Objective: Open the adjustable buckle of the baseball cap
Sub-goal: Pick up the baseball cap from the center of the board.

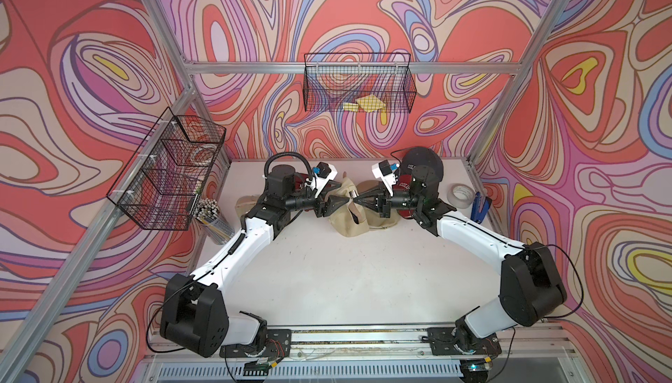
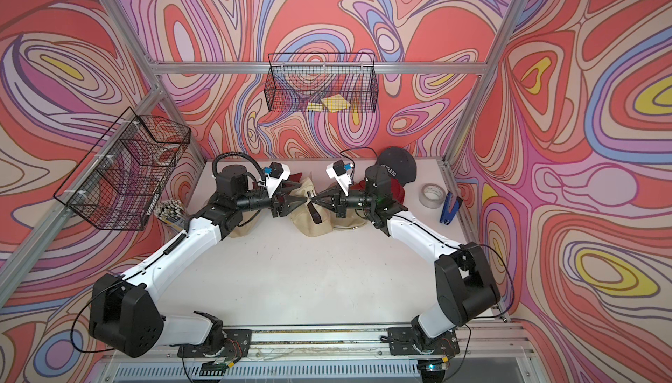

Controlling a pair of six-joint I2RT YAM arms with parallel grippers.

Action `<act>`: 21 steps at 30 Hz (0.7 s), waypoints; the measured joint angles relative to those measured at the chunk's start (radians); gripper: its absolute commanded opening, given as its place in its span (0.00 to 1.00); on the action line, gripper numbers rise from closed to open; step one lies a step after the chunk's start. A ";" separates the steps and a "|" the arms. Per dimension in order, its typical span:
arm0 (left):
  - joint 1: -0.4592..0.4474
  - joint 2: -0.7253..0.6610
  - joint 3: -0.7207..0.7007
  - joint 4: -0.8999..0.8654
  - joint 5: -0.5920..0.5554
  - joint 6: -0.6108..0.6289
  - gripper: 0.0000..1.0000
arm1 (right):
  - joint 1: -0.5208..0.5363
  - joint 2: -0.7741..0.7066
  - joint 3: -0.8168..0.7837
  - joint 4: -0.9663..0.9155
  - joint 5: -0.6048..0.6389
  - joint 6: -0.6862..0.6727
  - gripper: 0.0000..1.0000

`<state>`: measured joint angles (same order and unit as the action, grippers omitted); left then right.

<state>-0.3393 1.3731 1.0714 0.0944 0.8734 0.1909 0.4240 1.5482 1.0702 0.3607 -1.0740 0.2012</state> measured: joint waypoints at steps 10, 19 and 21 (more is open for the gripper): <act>-0.001 0.037 0.005 -0.003 0.066 0.026 0.39 | 0.000 0.001 0.000 0.003 -0.012 0.006 0.00; -0.014 0.052 0.027 -0.035 0.092 0.043 0.15 | 0.000 0.003 0.000 0.010 -0.018 0.014 0.00; -0.021 0.052 0.029 -0.046 0.091 0.046 0.01 | -0.001 0.005 0.000 0.012 -0.019 0.019 0.00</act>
<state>-0.3607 1.4254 1.1000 0.0483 0.9642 0.2367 0.4232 1.5532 1.0702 0.3729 -1.0935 0.2203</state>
